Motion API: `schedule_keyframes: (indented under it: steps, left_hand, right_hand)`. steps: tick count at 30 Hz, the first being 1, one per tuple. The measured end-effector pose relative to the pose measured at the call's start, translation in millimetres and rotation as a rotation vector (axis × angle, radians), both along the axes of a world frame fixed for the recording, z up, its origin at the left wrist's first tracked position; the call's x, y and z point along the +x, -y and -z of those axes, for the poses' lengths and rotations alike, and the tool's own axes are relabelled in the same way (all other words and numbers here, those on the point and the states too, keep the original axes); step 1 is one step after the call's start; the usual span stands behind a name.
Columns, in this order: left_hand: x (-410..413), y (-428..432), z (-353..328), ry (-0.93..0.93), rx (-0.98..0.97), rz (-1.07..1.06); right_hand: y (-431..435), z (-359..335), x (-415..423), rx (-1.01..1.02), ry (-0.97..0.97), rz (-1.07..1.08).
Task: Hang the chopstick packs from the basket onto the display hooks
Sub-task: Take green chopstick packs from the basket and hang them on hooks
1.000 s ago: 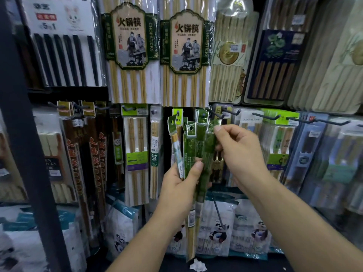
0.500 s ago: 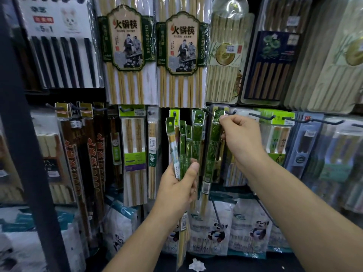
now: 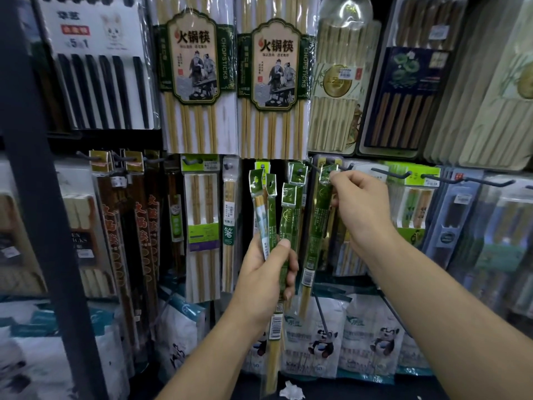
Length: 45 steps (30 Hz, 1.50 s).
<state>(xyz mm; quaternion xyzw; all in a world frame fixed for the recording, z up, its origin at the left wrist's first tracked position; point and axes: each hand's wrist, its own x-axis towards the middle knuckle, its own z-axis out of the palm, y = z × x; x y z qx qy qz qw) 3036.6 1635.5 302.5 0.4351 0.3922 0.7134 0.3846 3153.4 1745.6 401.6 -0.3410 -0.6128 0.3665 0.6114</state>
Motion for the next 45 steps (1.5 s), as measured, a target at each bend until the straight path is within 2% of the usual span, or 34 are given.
schedule_keyframes:
  steps: [16, 24, 29, 34, 41, 45]
  left_hand:
    - [4.4, -2.7, -1.6, -0.074, 0.045, -0.033]
    - [10.3, -1.8, -1.4, -0.063, 0.035, -0.022]
    - [12.3, -2.5, -2.0, 0.035, 0.028, 0.000]
    - [4.8, -6.2, 4.4, -0.058, 0.003, -0.117]
    - [3.7, -5.2, 5.4, -0.058, -0.068, -0.048]
    - [2.6, -1.3, 2.8, 0.004, -0.065, 0.033]
  right_hand:
    - [0.7, 16.4, -2.6, -0.032, 0.029, 0.105]
    - [40.5, 32.3, -0.8, 0.030, -0.006, -0.200]
    - [33.5, 27.4, -1.1, 0.035, 0.009, -0.127]
    - [17.9, 6.8, 4.0, -0.039, -0.068, -0.065]
    - [5.9, 2.1, 0.3, -0.020, -0.051, -0.010]
    - [3.8, 1.3, -0.3, -0.030, -0.034, 0.006]
